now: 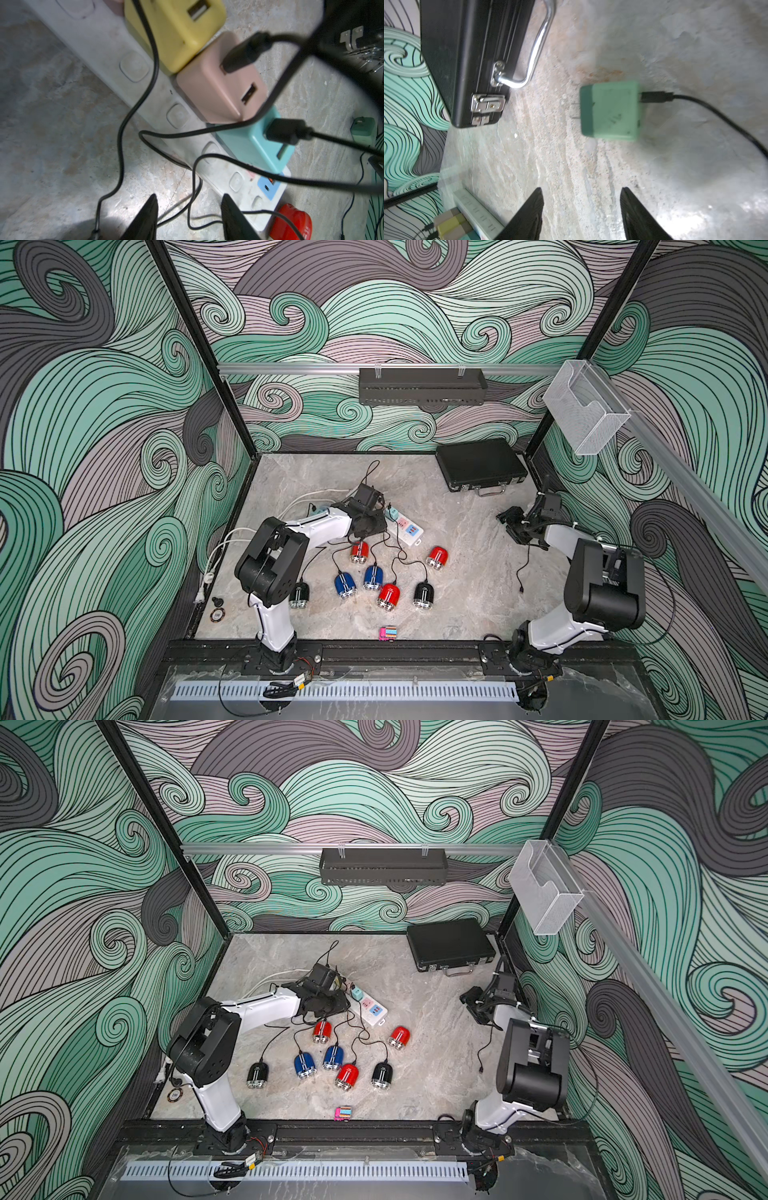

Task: Unplug the electric shaver
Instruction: Place the plug at the center of the board, then pick up the electric shaver from the center of the board.

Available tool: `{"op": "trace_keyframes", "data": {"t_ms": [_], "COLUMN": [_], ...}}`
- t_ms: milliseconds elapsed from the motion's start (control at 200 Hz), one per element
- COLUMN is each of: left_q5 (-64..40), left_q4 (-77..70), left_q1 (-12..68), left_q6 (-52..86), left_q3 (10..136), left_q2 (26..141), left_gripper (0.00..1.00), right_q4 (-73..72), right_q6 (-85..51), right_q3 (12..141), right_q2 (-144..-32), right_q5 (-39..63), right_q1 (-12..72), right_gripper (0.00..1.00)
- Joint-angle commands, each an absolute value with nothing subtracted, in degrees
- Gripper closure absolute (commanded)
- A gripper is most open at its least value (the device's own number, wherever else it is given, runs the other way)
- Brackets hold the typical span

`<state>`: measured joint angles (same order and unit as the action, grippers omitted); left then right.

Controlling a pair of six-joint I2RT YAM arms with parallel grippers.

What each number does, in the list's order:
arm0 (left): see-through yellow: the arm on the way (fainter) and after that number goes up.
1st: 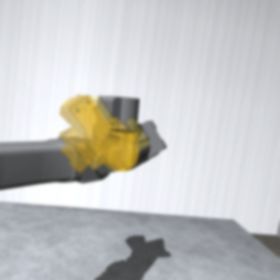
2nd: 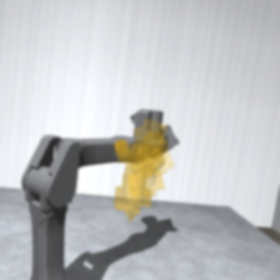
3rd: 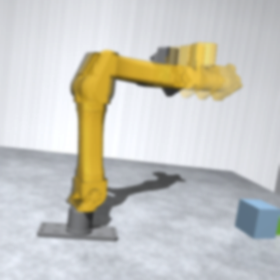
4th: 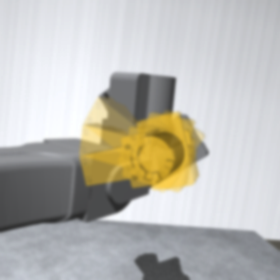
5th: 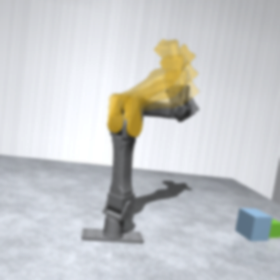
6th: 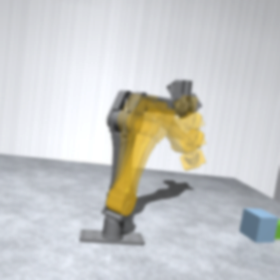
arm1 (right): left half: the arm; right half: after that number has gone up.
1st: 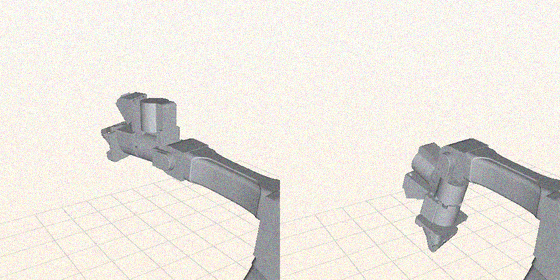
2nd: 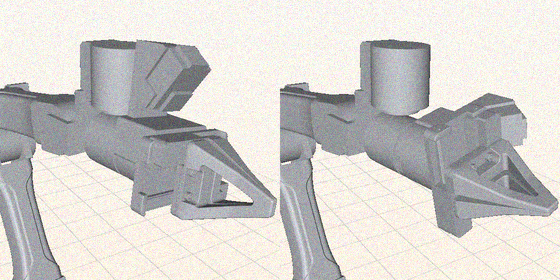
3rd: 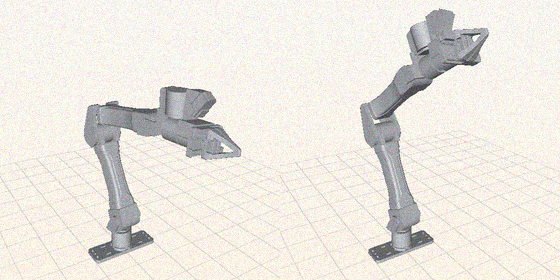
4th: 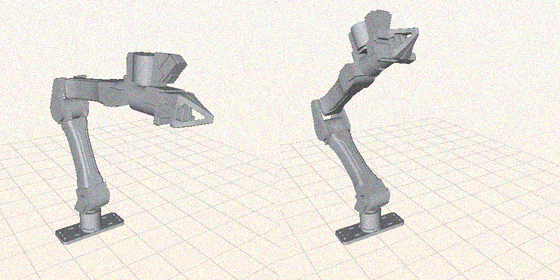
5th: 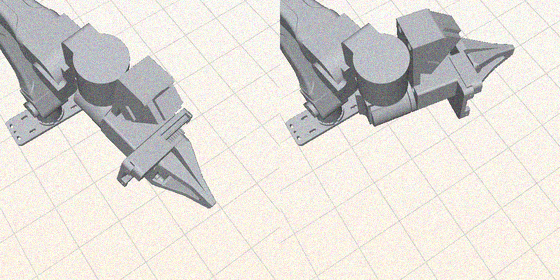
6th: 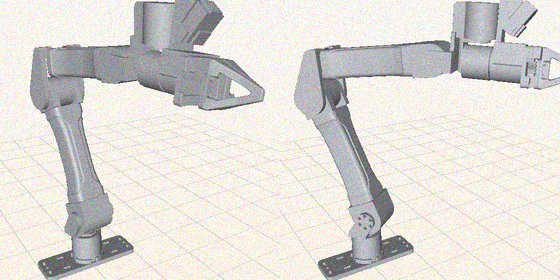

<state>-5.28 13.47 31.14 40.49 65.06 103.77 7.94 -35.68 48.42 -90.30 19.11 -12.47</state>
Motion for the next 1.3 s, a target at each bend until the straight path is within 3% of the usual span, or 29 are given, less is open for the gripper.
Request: {"op": "trace_keyframes", "data": {"t_ms": [0,345,696,1296], "left_q5": [-3.98,-4.41,2.60,11.69], "left_q4": [14.59,15.83,22.71,28.85], "left_q1": [30.77,31.70,40.52,60.75], "left_q6": [39.64,38.87,36.40,40.82], "left_q3": [64.60,62.68,63.39,65.33], "left_q2": [101.53,96.88,90.85,92.35], "left_gripper": [0.51,0.49,0.30,0.27], "right_q4": [11.72,20.29,28.19,31.59], "right_q6": [-32.10,-24.88,-21.79,-22.76], "right_q3": [49.63,53.57,52.53,44.84], "right_q2": [-86.59,-77.70,-71.26,-62.50], "right_q5": [17.06,10.24,6.84,0.86], "right_q1": [-8.26,7.12,17.12,18.68], "right_gripper": [0.42,0.44,0.44,0.45]}}
